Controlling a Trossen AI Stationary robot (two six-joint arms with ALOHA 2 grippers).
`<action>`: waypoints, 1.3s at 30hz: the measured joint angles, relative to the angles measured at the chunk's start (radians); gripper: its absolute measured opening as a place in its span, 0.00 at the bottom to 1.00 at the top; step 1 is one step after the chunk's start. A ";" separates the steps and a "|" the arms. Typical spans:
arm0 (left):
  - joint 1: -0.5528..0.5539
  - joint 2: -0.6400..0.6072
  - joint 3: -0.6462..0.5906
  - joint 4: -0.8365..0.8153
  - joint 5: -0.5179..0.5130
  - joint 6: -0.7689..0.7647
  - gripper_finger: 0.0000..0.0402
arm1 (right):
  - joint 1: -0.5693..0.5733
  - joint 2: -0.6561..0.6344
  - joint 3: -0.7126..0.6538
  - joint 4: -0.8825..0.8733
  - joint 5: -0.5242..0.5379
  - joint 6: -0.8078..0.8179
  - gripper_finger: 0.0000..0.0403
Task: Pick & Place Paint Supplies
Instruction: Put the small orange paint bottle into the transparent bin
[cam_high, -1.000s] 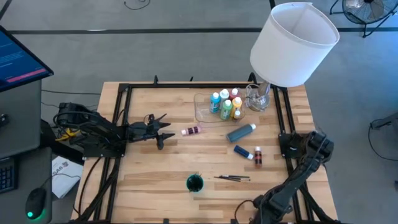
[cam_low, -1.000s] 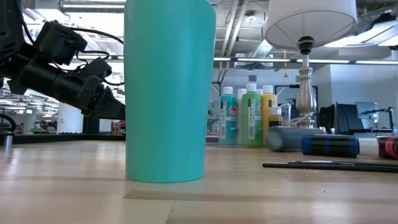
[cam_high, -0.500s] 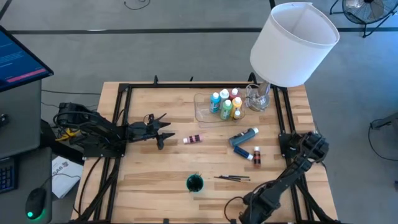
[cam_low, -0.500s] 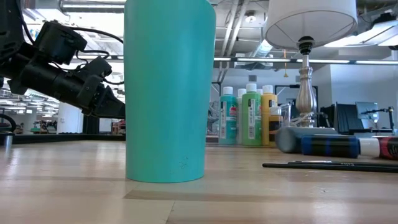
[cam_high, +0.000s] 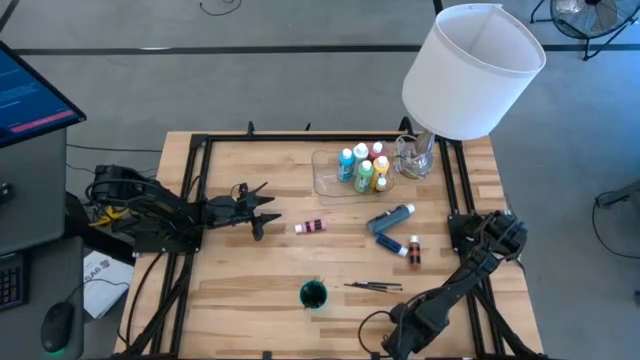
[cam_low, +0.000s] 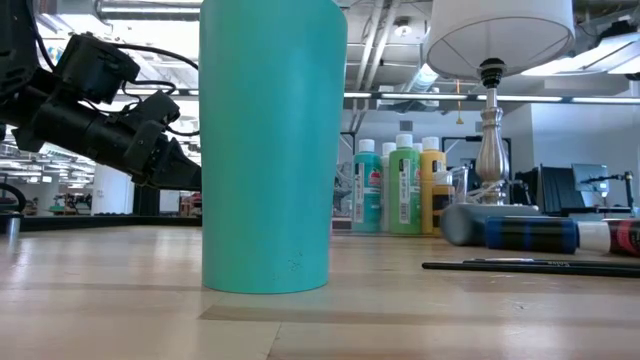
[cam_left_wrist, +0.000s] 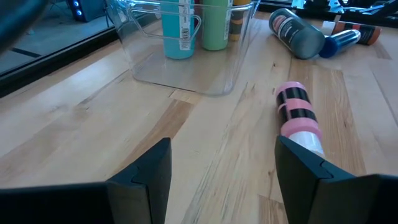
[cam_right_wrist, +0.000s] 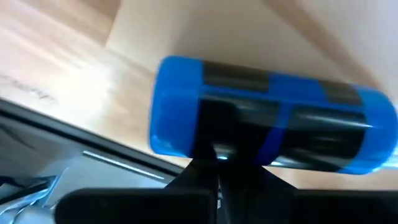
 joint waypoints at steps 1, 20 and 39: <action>0.000 0.000 0.000 0.000 0.000 0.000 0.46 | -0.002 0.000 0.000 -0.010 0.001 -0.004 0.00; 0.000 0.000 0.000 0.000 0.000 0.000 0.46 | -0.077 -0.004 0.002 -0.076 0.096 -0.131 0.00; 0.000 0.000 0.000 0.000 0.000 0.001 0.46 | -0.046 -0.003 0.002 -0.110 0.120 -0.106 0.00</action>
